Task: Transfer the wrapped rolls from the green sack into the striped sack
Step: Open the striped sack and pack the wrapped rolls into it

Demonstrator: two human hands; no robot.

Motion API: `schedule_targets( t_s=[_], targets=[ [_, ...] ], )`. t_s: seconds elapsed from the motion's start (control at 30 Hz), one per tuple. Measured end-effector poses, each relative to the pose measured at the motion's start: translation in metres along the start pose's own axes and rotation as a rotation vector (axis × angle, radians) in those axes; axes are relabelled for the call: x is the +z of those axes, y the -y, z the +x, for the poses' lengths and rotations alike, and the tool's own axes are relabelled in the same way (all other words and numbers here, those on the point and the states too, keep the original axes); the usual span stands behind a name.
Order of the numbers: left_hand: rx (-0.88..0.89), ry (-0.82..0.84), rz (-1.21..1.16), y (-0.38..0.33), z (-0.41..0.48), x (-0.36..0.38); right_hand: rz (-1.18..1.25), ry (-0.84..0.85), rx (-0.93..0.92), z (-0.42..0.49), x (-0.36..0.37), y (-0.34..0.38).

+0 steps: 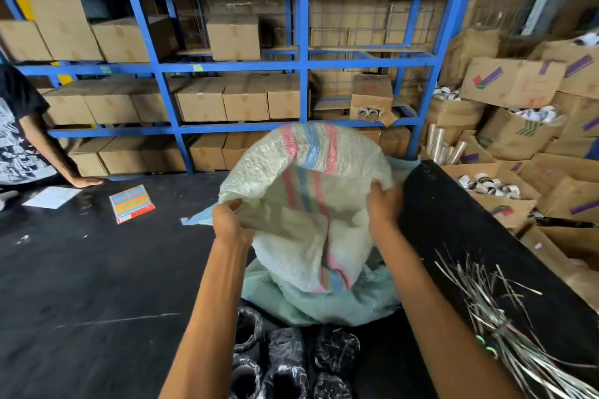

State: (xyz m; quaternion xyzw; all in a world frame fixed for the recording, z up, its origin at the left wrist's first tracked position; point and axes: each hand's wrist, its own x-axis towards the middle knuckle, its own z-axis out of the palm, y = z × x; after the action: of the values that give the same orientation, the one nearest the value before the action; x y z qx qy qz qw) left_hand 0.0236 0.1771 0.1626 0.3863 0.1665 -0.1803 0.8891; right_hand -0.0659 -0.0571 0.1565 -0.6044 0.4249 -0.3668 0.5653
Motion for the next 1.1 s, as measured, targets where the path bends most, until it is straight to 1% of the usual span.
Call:
schedule_targets(
  t_s=[0.03, 0.1, 0.13, 0.17, 0.2, 0.23, 0.27, 0.3, 0.33, 0.37, 0.4, 0.43, 0.47, 0.5, 0.57, 0.6, 0.67, 0.73, 0.8, 0.83, 0.9, 0.93, 0.97, 1.03, 1.07, 1.1],
  targets=[
    [-0.024, 0.030, -0.046, 0.001, -0.005, 0.008, 0.073, 0.073, 0.047, -0.005, 0.008, 0.004],
    [0.009, 0.077, -0.076, -0.004, -0.013, 0.011, 0.171, 0.208, 0.085, -0.007, 0.012, 0.014],
    [0.028, 0.107, -0.011, -0.013, -0.012, 0.005, 0.149, 0.286, 0.091, 0.000, 0.002, 0.019],
    [0.010, 0.098, 0.064, -0.026, -0.006, -0.007, 0.114, 0.386, 0.116, 0.011, -0.017, 0.024],
    [-0.047, 0.027, 0.111, -0.046, 0.003, -0.021, 0.089, 0.474, 0.146, 0.027, -0.039, 0.029],
    [-0.088, -0.012, 0.301, -0.061, 0.017, -0.038, 0.123, 0.547, 0.225, 0.045, -0.063, 0.034],
    [0.037, -0.079, 0.632, -0.069, 0.021, -0.060, 0.188, 0.599, 0.316, 0.061, -0.081, 0.035],
    [0.047, -0.064, 0.706, -0.079, 0.027, -0.080, 0.250, 0.616, 0.392, 0.068, -0.096, 0.036],
    [-0.093, -0.025, 0.488, -0.091, 0.027, -0.094, 0.279, 0.629, 0.439, 0.071, -0.104, 0.034],
    [-0.287, 0.033, 0.125, -0.101, 0.028, -0.101, 0.269, 0.635, 0.460, 0.072, -0.106, 0.028],
    [-0.255, 0.168, 0.137, -0.096, 0.019, -0.106, 0.261, 0.644, 0.475, 0.065, -0.105, 0.024],
    [-0.201, 0.226, 0.167, -0.089, 0.007, -0.109, 0.296, 0.669, 0.494, 0.059, -0.102, 0.020],
    [-0.201, 0.272, 0.166, -0.086, 0.006, -0.109, 0.331, 0.701, 0.506, 0.052, -0.099, 0.016],
    [-0.167, 0.301, 0.272, -0.083, 0.003, -0.109, 0.349, 0.750, 0.492, 0.046, -0.098, 0.014],
    [-0.078, 0.379, 0.474, -0.081, -0.005, -0.113, 0.298, 0.778, 0.428, 0.042, -0.099, 0.006],
    [-0.047, 0.379, 0.549, -0.081, -0.006, -0.116, 0.265, 0.798, 0.402, 0.042, -0.099, 0.002],
    [0.004, 0.313, 0.661, -0.079, -0.007, -0.124, 0.156, 0.863, 0.319, 0.045, -0.102, -0.008],
    [0.096, 0.237, 0.738, -0.075, -0.002, -0.132, 0.003, 0.909, 0.203, 0.048, -0.104, -0.016],
    [0.219, 0.055, 0.866, -0.066, 0.003, -0.131, -0.219, 0.854, 0.053, 0.038, -0.103, -0.014],
    [0.289, -0.062, 0.901, -0.062, 0.004, -0.128, -0.332, 0.791, -0.023, 0.031, -0.100, -0.014],
    [0.421, -0.275, 0.914, -0.050, 0.001, -0.119, -0.432, 0.599, -0.122, 0.020, -0.090, -0.017],
    [0.485, -0.335, 0.892, -0.047, -0.002, -0.115, -0.427, 0.498, -0.156, 0.015, -0.084, -0.022],
    [0.534, -0.358, 0.824, -0.043, -0.005, -0.110, -0.453, 0.387, -0.192, 0.010, -0.078, -0.027],
    [0.581, -0.342, 0.640, -0.037, -0.009, -0.101, -0.550, 0.202, -0.302, -0.001, -0.064, -0.037],
    [0.583, -0.332, 0.574, -0.035, -0.010, -0.095, -0.580, 0.150, -0.335, -0.008, -0.055, -0.039],
    [0.577, -0.331, 0.530, -0.034, -0.012, -0.088, -0.580, 0.113, -0.325, -0.020, -0.046, -0.036]
  ],
)
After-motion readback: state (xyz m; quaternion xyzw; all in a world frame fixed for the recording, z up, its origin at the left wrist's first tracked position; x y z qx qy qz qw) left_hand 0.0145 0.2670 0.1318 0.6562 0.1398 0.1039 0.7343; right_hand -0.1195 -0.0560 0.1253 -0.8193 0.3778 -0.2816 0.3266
